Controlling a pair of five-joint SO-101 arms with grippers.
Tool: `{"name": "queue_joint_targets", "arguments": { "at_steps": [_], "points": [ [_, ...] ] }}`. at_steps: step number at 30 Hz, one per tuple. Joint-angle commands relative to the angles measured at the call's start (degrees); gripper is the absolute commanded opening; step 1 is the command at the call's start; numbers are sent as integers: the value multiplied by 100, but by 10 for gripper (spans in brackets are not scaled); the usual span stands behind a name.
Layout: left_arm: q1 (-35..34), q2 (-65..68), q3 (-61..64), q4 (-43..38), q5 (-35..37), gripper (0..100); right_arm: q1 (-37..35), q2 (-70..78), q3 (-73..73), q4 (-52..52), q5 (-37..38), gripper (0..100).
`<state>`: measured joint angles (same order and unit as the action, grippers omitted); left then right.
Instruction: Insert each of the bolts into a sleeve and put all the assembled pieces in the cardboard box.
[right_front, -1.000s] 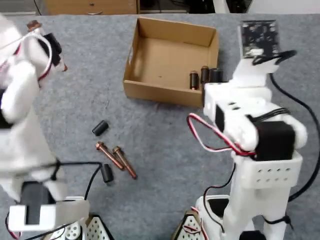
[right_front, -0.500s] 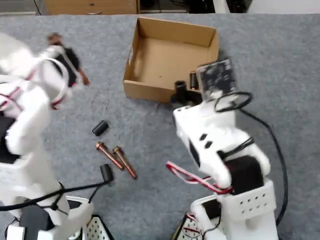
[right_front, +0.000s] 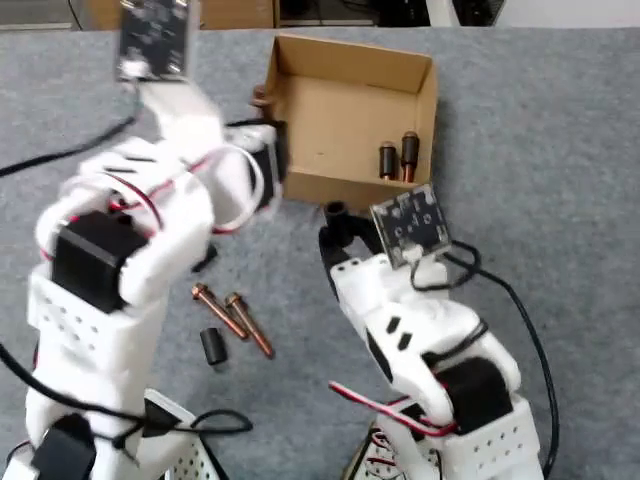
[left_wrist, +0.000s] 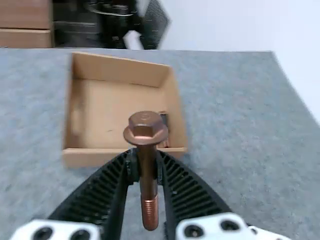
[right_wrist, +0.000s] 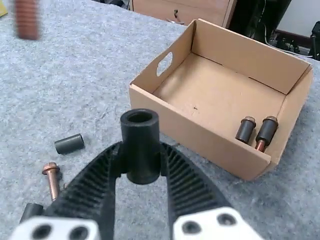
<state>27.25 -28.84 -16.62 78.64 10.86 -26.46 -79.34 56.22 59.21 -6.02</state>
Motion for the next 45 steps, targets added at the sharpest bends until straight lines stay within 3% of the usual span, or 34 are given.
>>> {"name": "queue_joint_targets", "arguments": {
  "at_steps": [1, 7, 13, 19, 34, 43, 45],
  "points": [
    [352, -655, 1187, -1143, -35, 18, -92, -558, 286, -105, 0, 2],
    [519, -1719, 3007, -2716, -18, 18, -92, -980, 514, 62, -677, 1],
    [519, -2273, 3842, -3209, 229, 18, -92, -971, 532, 35, -730, 1],
    [695, -2299, 3912, -3191, 466, 18, -576, -971, 549, -9, -730, 1],
    [695, -2352, 4325, -3147, 492, 18, -549, -1015, 523, -35, -677, 1],
    [712, -2352, 4308, -2092, 457, 19, -180, -1024, 514, -18, -677, 1],
    [730, -2352, 4308, -1785, 457, 61, -180, -1024, 505, -26, -677, 1]
  ]
}}
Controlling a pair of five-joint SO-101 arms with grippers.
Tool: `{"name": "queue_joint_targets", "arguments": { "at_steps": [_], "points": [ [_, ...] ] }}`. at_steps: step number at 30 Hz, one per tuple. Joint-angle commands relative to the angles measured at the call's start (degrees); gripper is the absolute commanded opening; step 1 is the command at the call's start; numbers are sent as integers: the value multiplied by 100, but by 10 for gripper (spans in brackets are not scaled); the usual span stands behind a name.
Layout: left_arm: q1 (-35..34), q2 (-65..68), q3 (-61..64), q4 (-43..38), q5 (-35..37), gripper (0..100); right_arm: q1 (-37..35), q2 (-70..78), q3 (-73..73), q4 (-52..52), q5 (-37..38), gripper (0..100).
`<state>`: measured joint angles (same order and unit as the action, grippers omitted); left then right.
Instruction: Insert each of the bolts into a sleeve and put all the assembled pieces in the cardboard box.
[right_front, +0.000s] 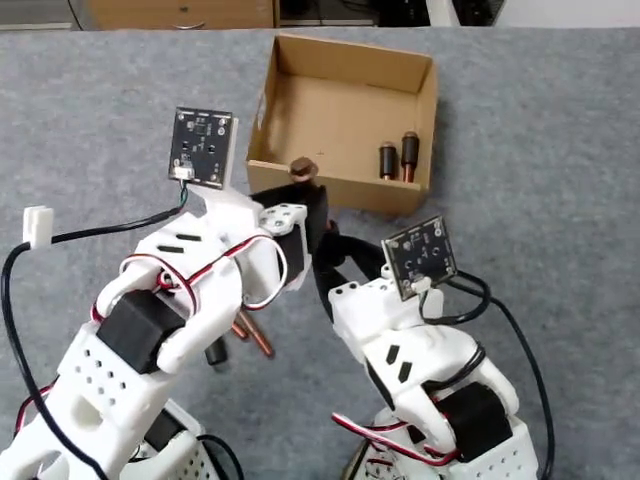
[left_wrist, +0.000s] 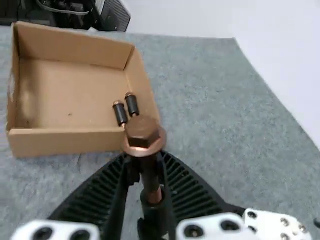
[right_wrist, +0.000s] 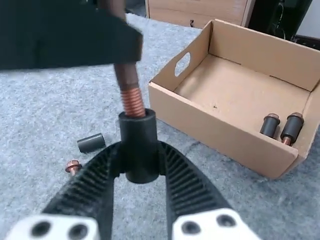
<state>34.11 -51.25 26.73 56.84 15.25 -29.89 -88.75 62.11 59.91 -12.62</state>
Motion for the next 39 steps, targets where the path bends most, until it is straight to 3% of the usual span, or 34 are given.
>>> {"name": "queue_joint_targets", "arguments": {
  "at_steps": [1, 4, 7, 18, 22, 31, 39],
  "points": [
    [62, -110, -44, 571, 35, 104, 163, -84, -84, -97, -18, 1],
    [62, -110, -18, 897, 70, 243, 163, -84, -84, -97, -18, 1],
    [53, -110, -18, 914, 70, 317, 163, -84, -92, -97, -18, 1],
    [-26, -119, -26, 949, 35, 326, 163, -84, -233, -97, -18, 1],
    [-791, -119, -220, 747, 53, 326, 163, -84, -233, -97, -18, 1],
    [-3147, -57, -237, -545, 18, 325, 163, -84, -189, -53, -18, 1],
    [-3859, -48, -229, -571, -132, 325, 163, -84, -180, 0, -18, 2]
  ]
}}
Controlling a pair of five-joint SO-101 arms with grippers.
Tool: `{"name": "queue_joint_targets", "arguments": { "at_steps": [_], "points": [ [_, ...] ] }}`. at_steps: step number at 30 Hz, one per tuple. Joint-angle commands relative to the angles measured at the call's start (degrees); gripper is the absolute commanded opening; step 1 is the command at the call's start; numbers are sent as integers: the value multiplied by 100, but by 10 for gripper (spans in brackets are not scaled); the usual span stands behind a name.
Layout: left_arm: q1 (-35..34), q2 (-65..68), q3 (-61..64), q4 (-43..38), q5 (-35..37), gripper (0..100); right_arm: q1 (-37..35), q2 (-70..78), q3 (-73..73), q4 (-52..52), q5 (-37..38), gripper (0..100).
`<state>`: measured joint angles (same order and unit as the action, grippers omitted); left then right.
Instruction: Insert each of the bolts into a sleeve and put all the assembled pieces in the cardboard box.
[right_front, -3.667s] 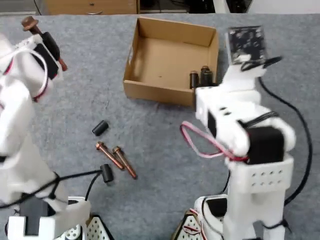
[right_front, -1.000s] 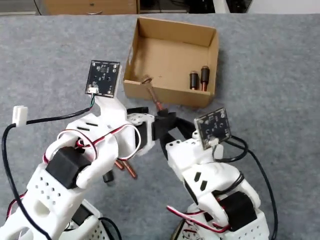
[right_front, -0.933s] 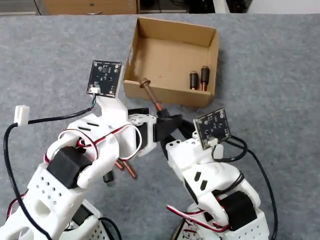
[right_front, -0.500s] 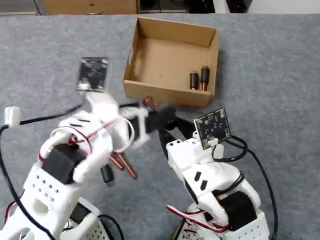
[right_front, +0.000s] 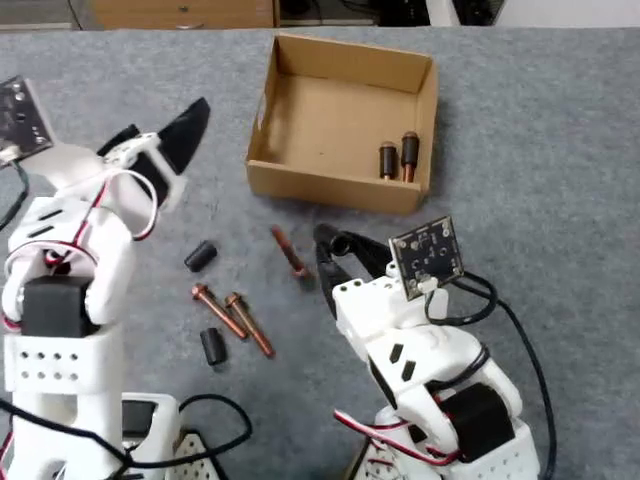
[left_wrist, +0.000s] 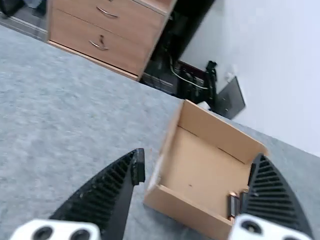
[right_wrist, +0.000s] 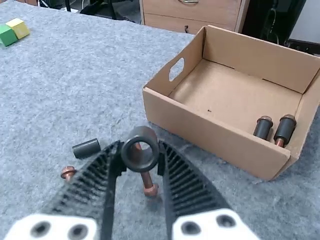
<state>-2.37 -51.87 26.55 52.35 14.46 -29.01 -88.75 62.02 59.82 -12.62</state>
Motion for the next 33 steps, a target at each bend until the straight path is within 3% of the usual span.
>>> {"name": "queue_joint_targets", "arguments": {
  "at_steps": [1, 11, 15, 17, 20, 21, 22, 26, 31, 33],
  "points": [
    [-255, 13, -211, -105, -53, 325, 75, -84, -180, 44, -18, 2],
    [-211, 804, -273, 914, -26, 325, 418, -84, -576, 237, -18, 2],
    [598, 1095, -677, 2092, -26, 312, 418, -84, -303, 185, -18, 2],
    [958, 1226, -1125, 2585, -18, 237, 418, -84, -259, 88, -9, 2],
    [993, 1543, -1407, 2602, -35, 26, 418, -31, -189, 26, -9, 2],
    [993, 1631, -1415, 2576, -26, 9, 418, -75, -127, 18, -9, 2],
    [941, 1666, -1415, 2567, -26, 45, 418, -75, -92, 18, -9, 2],
    [448, 1771, -1644, 2558, -26, 24, 418, -22, -40, 185, 79, 13],
    [-255, 1771, -1987, 2558, -53, 19, 418, -40, 462, 70, 466, 165],
    [-457, 1771, -2127, 2558, -53, 19, 418, -31, 576, -70, 466, 172]
  ]
}}
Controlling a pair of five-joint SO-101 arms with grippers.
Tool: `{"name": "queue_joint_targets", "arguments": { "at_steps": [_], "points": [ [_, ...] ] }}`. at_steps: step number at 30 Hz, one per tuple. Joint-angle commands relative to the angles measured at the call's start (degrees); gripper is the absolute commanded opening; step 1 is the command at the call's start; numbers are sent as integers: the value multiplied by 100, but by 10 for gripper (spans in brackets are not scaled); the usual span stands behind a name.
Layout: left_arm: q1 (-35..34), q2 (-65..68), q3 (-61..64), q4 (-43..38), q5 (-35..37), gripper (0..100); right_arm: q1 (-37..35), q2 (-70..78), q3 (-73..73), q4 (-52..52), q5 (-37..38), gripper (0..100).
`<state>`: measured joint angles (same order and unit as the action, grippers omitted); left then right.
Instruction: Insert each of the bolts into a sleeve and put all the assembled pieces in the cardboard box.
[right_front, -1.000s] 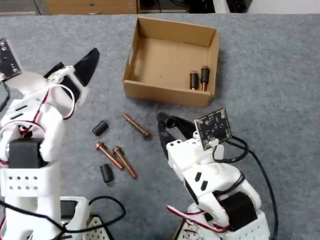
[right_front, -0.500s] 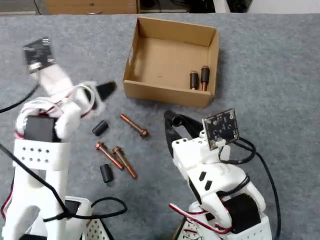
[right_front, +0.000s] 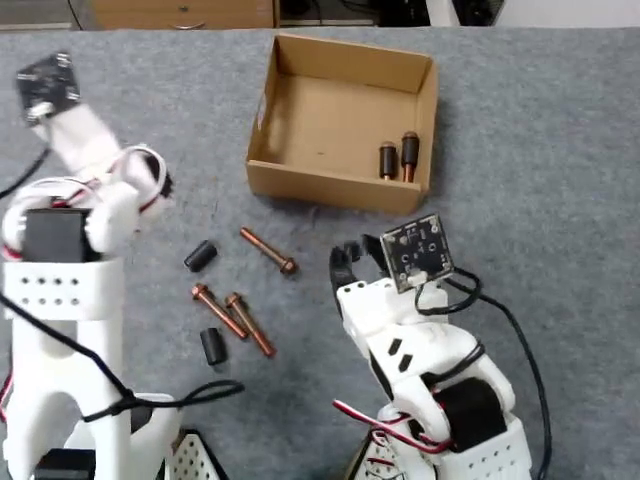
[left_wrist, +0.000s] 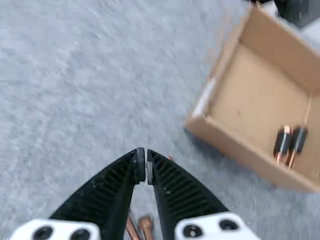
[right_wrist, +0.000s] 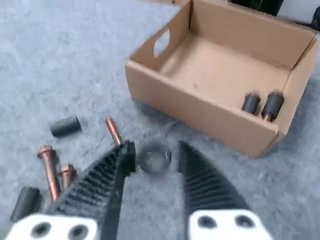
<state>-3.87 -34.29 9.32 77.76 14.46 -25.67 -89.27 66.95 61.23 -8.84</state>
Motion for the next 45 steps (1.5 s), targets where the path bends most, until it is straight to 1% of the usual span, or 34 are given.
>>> {"name": "queue_joint_targets", "arguments": {
  "at_steps": [1, 5, 8, 12, 14, 17, 19, 21, 23, 26, 28, 33, 36, 38, 42, 45],
  "points": [
    [-369, 13, -466, 26, -53, 19, 84, 22, 163, -273, 88, 167],
    [-624, 22, -633, 53, -62, 19, 84, 22, 453, -334, 88, 166],
    [-782, 31, -580, 62, -62, 19, 84, 31, 356, -334, 88, 166],
    [-844, 180, -510, 457, -308, 19, 259, 75, -4, -316, 88, 164],
    [-932, 330, -501, 651, -334, 19, 400, 321, -268, -299, 88, 163],
    [-1240, 567, -536, 791, -334, 19, 488, 1200, -919, -114, 97, 163],
    [-1459, 620, -492, 818, -334, 19, 488, 2018, -1578, 149, 97, 163],
    [-1618, 655, -519, 1020, -352, 19, 479, 2888, -2352, 475, 97, 163],
    [-1732, 681, -475, 1266, -404, 19, 462, 3811, -3143, 870, 70, 163],
    [-1960, 681, -220, 1512, -853, 19, 462, 5112, -4259, 1512, 62, 163],
    [-2207, 637, 62, 1486, -1011, 19, 462, 5868, -4954, 1987, 62, 163],
    [-2857, 629, 580, 1477, -1037, 19, 382, 7160, -6264, 3059, 62, 163],
    [-3077, 629, 774, 1477, -1046, 19, 75, 7626, -6791, 3657, 53, 163],
    [-3103, 629, 888, 1477, -1046, 19, -110, 7881, -7020, 3895, 53, 163],
    [-3068, 637, 967, 1468, -1046, 19, -171, 8347, -7064, 3789, 53, 163],
    [-3068, 637, 976, 1257, -1046, 19, -171, 8787, -7055, 3727, 62, 163]
  ]
}}
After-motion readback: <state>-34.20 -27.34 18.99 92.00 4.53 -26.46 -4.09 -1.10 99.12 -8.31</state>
